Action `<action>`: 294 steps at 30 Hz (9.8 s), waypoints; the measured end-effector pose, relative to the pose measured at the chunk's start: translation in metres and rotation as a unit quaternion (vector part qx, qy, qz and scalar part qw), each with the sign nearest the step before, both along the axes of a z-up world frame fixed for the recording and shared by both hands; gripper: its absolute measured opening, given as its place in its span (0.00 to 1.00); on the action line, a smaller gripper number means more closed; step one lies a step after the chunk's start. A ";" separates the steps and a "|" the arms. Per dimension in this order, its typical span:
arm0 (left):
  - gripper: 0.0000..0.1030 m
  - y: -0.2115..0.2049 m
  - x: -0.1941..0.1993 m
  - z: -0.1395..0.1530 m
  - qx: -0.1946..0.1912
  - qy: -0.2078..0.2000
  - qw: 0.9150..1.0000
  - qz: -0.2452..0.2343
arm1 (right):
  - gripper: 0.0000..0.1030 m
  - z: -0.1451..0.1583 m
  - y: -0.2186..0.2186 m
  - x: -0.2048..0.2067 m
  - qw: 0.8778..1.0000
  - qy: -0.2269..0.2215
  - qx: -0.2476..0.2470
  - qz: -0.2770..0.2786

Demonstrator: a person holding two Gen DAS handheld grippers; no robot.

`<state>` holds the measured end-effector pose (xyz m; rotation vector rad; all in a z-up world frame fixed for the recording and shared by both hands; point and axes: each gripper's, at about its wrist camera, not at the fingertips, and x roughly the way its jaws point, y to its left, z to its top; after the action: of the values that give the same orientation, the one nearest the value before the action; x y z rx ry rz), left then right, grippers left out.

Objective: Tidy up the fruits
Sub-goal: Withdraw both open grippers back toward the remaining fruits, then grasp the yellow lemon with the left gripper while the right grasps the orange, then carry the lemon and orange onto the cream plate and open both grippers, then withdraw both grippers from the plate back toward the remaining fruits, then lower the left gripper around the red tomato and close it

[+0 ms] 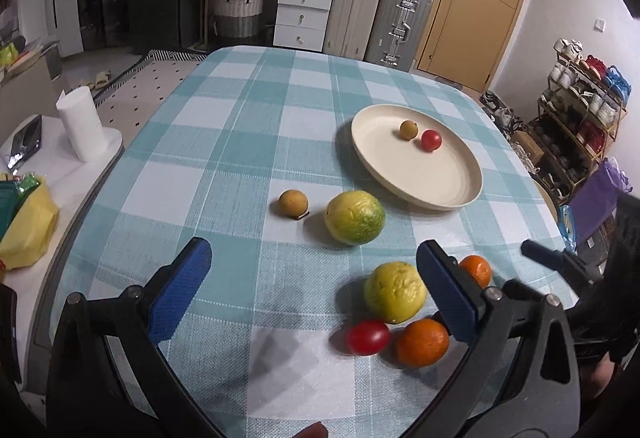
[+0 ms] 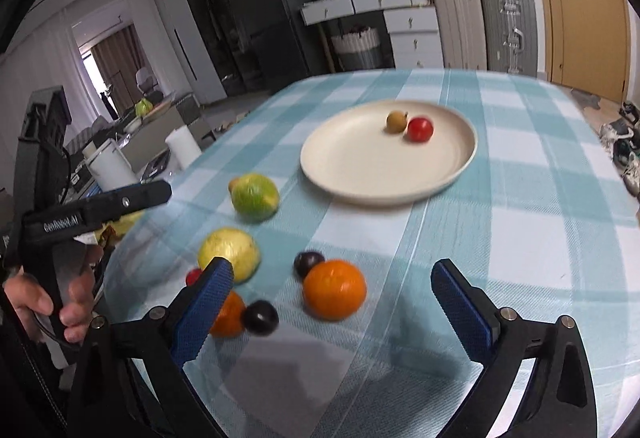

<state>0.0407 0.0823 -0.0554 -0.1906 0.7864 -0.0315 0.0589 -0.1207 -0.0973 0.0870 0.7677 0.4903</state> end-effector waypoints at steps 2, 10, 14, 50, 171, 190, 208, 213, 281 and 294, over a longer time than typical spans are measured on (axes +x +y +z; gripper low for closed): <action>0.99 0.001 0.001 -0.003 0.004 0.001 1.000 -0.003 | 0.87 -0.008 0.003 0.002 1.000 0.014 0.001 0.009; 0.99 0.012 0.007 -0.007 0.000 0.009 1.000 0.008 | 0.78 -0.025 0.012 0.010 0.999 0.043 -0.007 0.017; 0.99 0.014 0.009 -0.011 0.000 0.015 1.000 0.009 | 0.70 -0.027 0.012 0.015 0.999 0.049 -0.016 0.006; 0.99 -0.033 0.036 -0.049 -0.053 0.105 0.990 -0.081 | 0.40 -0.008 -0.014 0.006 0.999 0.029 0.019 -0.009; 0.77 -0.075 0.179 0.049 0.033 -0.006 0.993 -0.113 | 0.95 0.060 -0.043 0.102 0.994 -0.074 0.058 -0.057; 0.85 -0.070 0.081 0.079 0.043 -0.040 0.994 -0.093 | 0.97 0.091 -0.038 0.030 0.991 -0.115 0.046 -0.054; 0.99 -0.049 0.010 0.054 0.024 -0.035 0.997 -0.064 | 0.99 0.077 -0.034 -0.014 0.991 -0.109 0.055 -0.047; 0.99 -0.052 0.000 0.026 0.018 -0.009 0.996 -0.081 | 0.99 0.066 -0.034 -0.022 0.993 -0.095 0.053 -0.047; 0.54 -0.038 -0.003 -0.040 -0.010 0.071 0.980 -0.184 | 0.99 0.035 -0.049 -0.022 0.994 -0.044 0.069 -0.069; 0.44 -0.015 0.007 -0.063 -0.113 0.104 0.972 -0.176 | 0.99 0.032 -0.045 -0.018 0.995 -0.034 0.065 -0.068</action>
<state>0.0481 0.0675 -0.1185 -0.2705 1.0195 -0.4450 0.0408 -0.1659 -0.0650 0.2414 0.6569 0.4109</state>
